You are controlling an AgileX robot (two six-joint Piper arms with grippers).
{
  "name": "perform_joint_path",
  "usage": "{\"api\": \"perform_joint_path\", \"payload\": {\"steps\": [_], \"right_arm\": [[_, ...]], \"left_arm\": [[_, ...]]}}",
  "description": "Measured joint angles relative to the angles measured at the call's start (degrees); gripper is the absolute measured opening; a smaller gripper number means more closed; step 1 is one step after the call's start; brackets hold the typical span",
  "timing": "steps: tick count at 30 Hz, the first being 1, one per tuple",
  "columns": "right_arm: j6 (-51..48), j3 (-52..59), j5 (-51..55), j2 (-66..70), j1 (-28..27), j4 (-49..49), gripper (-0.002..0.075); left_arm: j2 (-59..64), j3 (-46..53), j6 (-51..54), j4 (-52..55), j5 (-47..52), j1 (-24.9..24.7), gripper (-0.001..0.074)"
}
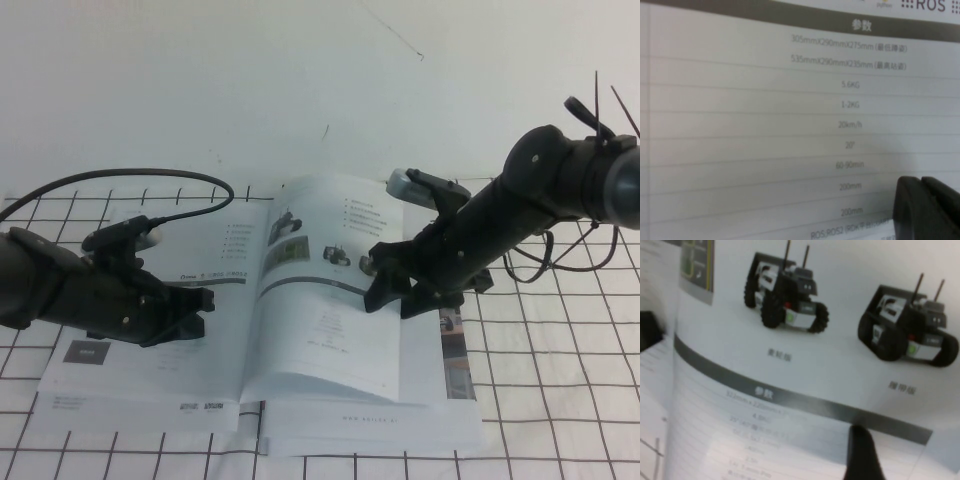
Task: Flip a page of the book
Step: Open the closed book
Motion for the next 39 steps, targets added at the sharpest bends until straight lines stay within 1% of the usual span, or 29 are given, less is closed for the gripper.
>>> {"api": "perform_joint_path", "payload": {"steps": [4,8,18,23,27,34,39], "right_arm": [[-5.12,-0.65,0.85,-0.11,0.00,7.74,0.0411],[-7.33,-3.06,2.21,-1.01,0.00,11.31,0.0411],[-8.59,-9.52,4.29,-4.10,0.00,14.04,0.0411],[-8.76,-9.94,4.96,-4.10,0.00,14.53,0.0411],[-10.10,-9.94,5.07,-4.20,0.00,17.08,0.0411],[-10.33,-13.71,4.24,-6.36,0.00,17.63,0.0411],[-10.33,-14.43,6.27,-7.00,0.00,17.09,0.0411]], "left_arm": [[0.00,0.00,0.07,0.00,0.00,0.00,-0.0002],[0.00,0.00,0.07,-0.10,0.00,0.00,-0.0002],[0.05,0.00,0.22,-0.30,-0.12,0.00,-0.0002],[0.14,0.00,0.46,-0.44,-0.12,0.00,-0.0002],[0.14,0.00,0.58,-0.56,-0.12,0.00,-0.0002],[0.25,0.00,1.44,-2.67,-0.12,0.00,-0.0002],[0.37,0.00,1.57,-3.35,-0.12,0.00,-0.0002]]}}
